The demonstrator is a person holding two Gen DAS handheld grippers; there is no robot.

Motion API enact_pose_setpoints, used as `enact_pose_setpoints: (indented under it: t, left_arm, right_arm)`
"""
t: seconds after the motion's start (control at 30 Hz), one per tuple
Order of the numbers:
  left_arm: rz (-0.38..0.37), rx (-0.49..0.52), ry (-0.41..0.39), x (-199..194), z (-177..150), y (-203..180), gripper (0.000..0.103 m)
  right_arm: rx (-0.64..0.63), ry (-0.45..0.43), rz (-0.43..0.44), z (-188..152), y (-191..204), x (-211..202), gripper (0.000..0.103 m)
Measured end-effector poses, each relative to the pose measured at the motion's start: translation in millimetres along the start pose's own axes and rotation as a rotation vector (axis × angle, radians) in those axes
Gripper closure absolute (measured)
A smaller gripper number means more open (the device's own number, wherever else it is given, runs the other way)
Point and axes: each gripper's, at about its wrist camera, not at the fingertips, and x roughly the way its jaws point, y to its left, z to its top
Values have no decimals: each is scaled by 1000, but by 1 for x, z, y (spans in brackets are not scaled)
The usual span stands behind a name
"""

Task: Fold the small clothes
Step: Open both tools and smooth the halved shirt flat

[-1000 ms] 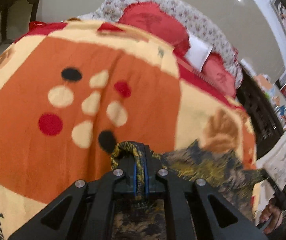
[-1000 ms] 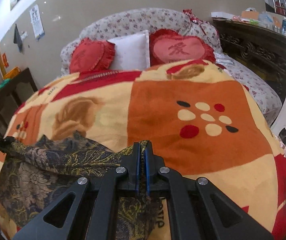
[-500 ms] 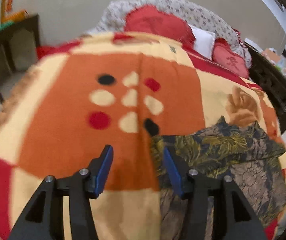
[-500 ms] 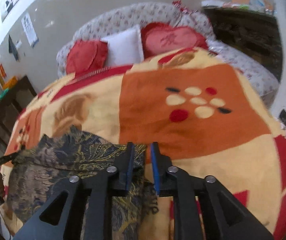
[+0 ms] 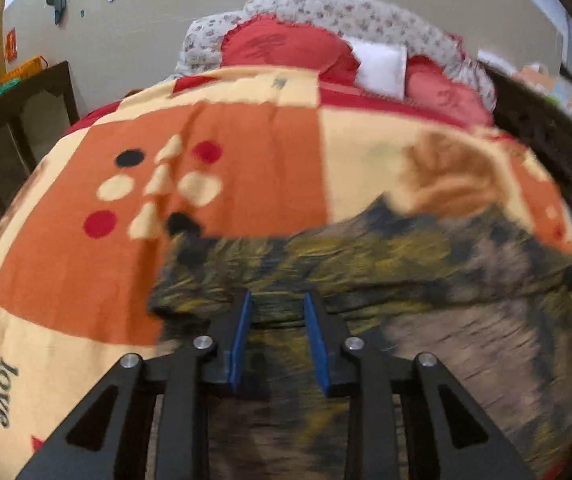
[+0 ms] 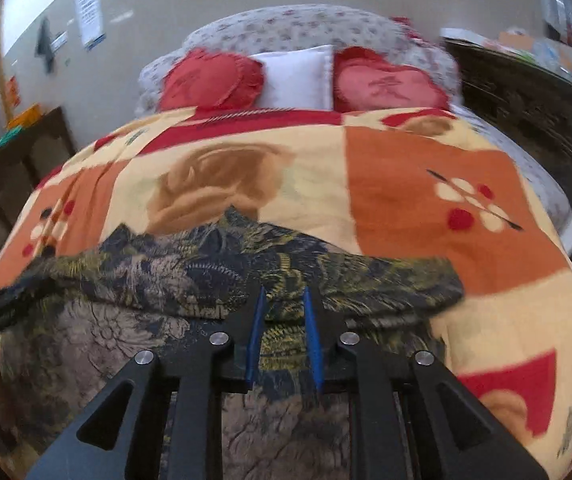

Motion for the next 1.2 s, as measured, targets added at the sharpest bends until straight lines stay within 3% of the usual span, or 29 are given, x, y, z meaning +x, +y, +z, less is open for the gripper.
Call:
enact_pose_setpoints:
  t: [0.13,0.2,0.43,0.57,0.67,0.8,0.87,0.93,1.2]
  left_arm:
    - [-88,-32,-41,-4,-18,21,74]
    - [-98,-47,-34,-2,-17,24,74]
    - [-86,-30,-29,-2,-17,20,74]
    - [-55,-21,-3,-10,-13,13,71]
    - [-97,-61,-41,-45,-20,-9,55]
    - [-138,-21,19,-61,-44,-50,55]
    - [-112,5,88,-50,-60,-66,54]
    - [-69,60,42,-48,-70,-75,53]
    - [-20,95,20,-46,-74,-84,49]
  right_arm:
    - [-50,44,14,-37,-24,19,83]
    - [32,16,50,-38,-38,14,82]
    - [60,50,73,-36,-43,20,81]
    - [35,53,-18,-27,-21,-13,81]
    - [-1,3,59,-30,7,-47,81]
    - [-94,19,125,-51,53,-64,81]
    - [-122,50,121,-63,65,-57,81]
    - [-112,128,95,-81,65,-37,81]
    - [-40,86,174,-90,48,-34,79]
